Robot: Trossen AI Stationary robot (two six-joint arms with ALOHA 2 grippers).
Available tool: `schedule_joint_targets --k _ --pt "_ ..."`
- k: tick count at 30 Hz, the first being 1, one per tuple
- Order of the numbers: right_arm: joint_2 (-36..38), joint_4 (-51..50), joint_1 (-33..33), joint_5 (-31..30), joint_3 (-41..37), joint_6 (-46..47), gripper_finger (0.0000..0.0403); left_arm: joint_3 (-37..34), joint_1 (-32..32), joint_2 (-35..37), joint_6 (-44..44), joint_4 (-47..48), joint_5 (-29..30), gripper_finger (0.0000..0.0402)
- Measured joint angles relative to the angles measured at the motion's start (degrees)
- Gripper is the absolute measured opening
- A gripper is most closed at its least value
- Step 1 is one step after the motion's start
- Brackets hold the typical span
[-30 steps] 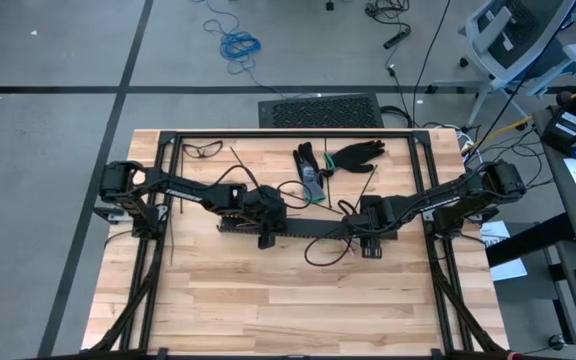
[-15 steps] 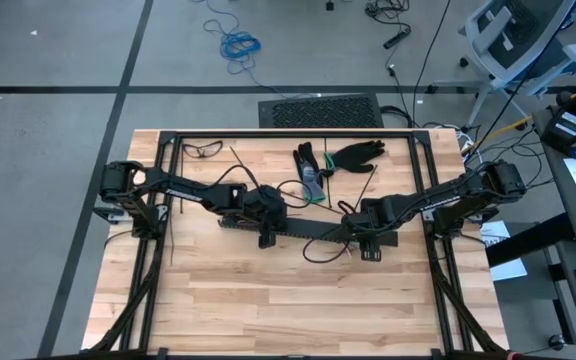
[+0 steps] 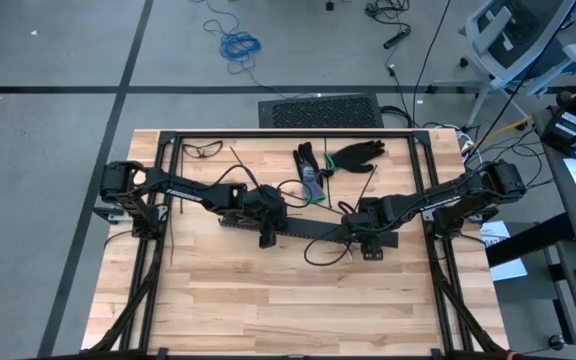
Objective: Ziptie cables
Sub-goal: Close the black cable duct
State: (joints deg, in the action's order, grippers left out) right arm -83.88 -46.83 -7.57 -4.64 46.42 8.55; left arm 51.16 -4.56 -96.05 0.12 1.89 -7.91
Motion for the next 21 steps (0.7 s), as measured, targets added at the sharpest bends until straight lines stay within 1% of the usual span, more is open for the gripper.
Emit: schedule_joint_targets --k 5,9,15,21 --pt "0.0 -3.2 0.0 -0.2 2.2 -3.2 0.0361 0.0 -0.1 0.0 0.0 0.0 0.0 0.0000" --pt "0.0 -4.9 0.2 -2.3 5.3 -3.9 0.0365 0.0 -0.6 0.0 0.0 -0.1 -0.2 0.0000" --pt "0.0 -7.7 1.3 -5.9 11.3 -4.4 0.0366 0.0 -0.6 0.0 0.1 -0.1 -0.1 0.0000" --pt "0.0 -9.3 2.6 -6.1 16.9 -6.4 0.0366 0.0 -0.6 0.0 0.2 -0.3 0.0 0.0000"
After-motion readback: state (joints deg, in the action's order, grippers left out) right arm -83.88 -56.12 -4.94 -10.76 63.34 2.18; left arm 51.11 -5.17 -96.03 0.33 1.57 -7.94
